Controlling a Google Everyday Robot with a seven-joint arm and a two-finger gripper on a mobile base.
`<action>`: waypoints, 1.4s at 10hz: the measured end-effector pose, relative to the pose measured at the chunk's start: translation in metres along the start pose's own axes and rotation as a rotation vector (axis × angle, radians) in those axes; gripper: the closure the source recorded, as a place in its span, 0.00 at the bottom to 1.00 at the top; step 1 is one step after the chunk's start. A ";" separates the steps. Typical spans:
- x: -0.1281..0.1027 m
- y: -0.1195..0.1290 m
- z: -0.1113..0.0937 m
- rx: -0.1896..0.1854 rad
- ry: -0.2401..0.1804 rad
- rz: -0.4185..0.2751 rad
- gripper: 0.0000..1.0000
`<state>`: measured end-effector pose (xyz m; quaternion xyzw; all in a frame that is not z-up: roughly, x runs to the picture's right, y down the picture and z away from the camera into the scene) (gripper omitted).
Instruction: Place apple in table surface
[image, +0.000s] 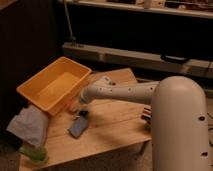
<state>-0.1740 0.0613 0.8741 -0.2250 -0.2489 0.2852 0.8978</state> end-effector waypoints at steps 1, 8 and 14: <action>0.001 0.001 0.007 -0.005 0.000 -0.006 0.20; 0.007 0.020 0.054 -0.092 -0.021 -0.012 0.38; -0.004 0.026 0.019 -0.109 0.032 0.002 0.96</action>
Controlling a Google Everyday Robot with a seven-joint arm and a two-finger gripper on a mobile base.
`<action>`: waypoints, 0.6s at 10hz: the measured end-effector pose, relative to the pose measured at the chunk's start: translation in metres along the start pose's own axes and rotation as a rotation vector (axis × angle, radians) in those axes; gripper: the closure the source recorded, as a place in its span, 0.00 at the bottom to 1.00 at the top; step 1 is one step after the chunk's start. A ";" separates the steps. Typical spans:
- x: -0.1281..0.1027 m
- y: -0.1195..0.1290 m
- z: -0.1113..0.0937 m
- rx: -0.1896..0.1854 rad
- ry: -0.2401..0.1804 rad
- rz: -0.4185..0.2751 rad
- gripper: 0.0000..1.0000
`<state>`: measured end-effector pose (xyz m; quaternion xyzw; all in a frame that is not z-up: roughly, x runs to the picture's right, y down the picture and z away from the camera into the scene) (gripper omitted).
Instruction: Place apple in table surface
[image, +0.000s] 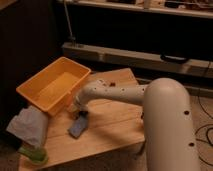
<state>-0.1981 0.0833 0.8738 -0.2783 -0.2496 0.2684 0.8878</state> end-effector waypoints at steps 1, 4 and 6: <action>0.007 0.002 -0.026 0.011 0.041 0.013 1.00; 0.046 0.007 -0.078 0.035 0.166 0.067 1.00; 0.089 0.013 -0.101 0.052 0.273 0.130 1.00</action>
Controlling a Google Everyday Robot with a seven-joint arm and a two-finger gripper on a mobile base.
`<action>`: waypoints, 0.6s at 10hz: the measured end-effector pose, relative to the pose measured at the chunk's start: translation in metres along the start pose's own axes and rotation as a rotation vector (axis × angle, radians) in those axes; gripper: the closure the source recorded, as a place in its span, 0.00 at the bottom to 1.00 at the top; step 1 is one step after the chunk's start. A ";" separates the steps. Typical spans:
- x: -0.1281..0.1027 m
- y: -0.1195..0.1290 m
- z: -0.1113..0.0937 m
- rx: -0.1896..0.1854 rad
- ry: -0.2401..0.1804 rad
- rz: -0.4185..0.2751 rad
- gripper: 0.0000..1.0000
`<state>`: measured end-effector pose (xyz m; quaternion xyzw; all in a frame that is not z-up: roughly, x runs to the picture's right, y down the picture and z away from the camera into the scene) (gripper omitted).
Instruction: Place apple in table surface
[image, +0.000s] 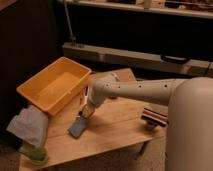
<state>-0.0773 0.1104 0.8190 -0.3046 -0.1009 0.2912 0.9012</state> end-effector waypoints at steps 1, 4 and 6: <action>0.026 -0.002 -0.005 0.013 0.056 0.045 1.00; 0.081 -0.007 0.004 0.058 0.199 0.197 0.90; 0.094 -0.008 0.014 0.101 0.272 0.244 0.70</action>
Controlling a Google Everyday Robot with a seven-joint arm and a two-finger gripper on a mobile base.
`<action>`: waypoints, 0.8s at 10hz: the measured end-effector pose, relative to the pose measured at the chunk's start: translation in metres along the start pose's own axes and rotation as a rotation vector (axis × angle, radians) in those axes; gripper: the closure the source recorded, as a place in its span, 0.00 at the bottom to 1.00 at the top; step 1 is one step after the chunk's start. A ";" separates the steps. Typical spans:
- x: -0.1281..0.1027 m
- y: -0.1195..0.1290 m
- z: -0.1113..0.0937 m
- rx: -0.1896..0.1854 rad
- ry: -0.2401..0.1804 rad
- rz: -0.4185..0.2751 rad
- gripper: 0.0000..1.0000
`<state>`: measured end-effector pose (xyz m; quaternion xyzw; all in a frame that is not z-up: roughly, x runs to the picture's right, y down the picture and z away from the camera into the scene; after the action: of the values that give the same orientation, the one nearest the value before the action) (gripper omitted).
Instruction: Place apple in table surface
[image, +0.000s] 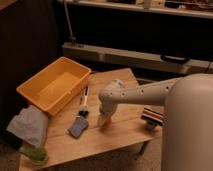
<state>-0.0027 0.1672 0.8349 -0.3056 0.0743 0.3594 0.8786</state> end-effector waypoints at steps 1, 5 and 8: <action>-0.002 0.008 0.004 0.009 0.019 0.003 0.60; 0.005 0.014 0.007 0.039 0.049 0.034 0.40; 0.008 0.013 0.009 0.024 0.069 0.052 0.40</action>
<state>-0.0064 0.1847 0.8330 -0.3050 0.1168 0.3706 0.8695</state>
